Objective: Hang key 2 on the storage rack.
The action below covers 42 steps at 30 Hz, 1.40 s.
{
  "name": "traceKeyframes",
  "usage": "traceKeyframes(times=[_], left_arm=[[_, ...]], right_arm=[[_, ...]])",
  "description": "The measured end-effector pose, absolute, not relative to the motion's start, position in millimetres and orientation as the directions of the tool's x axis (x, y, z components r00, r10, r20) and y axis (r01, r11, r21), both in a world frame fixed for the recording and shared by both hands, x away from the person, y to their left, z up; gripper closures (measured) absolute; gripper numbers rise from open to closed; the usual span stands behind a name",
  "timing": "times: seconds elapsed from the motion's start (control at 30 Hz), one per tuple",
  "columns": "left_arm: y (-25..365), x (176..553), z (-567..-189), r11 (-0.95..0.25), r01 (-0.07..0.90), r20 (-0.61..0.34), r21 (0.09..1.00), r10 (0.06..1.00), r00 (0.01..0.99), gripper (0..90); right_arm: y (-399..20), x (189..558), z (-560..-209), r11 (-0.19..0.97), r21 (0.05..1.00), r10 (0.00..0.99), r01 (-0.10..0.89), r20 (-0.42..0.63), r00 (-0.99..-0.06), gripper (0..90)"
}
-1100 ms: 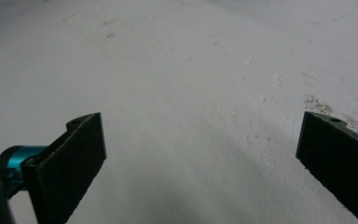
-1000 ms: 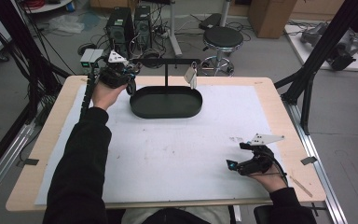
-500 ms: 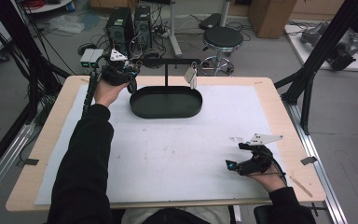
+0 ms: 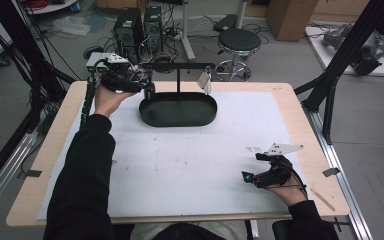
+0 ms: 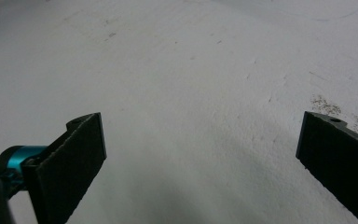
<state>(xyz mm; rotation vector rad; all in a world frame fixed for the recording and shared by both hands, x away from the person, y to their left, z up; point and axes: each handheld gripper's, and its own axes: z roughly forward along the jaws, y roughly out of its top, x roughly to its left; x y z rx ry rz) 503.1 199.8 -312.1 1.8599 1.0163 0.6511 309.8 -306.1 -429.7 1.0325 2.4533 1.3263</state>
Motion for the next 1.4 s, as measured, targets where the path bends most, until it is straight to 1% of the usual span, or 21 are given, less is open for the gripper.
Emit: traceKeyframes(times=[0.17,0.27,0.63,1.07,1.17,1.4], left_arm=[[207.1,493.2,-313.9,-0.246,0.366,0.015,0.897,0.846,0.532,5.4],[212.7,485.0,-318.3,-0.24,0.349,0.007,0.906,0.832,0.554,5.4],[230.4,461.2,-331.0,-0.264,0.376,-0.014,0.888,0.801,0.598,5.4],[248.8,423.1,-353.6,-0.296,0.417,-0.028,0.859,0.787,0.616,5.4],[250.7,415.8,-354.5,-0.31,0.438,-0.051,0.844,0.767,0.639,5.4],[249.0,389.0,-350.5,-0.352,0.423,-0.03,0.835,0.738,0.674,5.4]], right_arm=[[-306.1,310.3,-430.3,0.366,0.787,0.646,0.497,0.169,-0.744,0.7],[-305.9,310.3,-430.0,0.363,0.79,0.643,0.494,0.172,-0.746,0.7],[-304.2,310.4,-430.4,0.364,0.784,0.648,0.502,0.175,-0.742,0.7],[-302.7,310.3,-431.1,0.367,0.784,0.647,0.501,0.172,-0.743,0.7],[-302.4,310.6,-430.7,0.367,0.786,0.646,0.497,0.169,-0.744,0.7],[-302.0,311.0,-431.1,0.371,0.782,0.649,0.501,0.167,-0.742,0.7]])
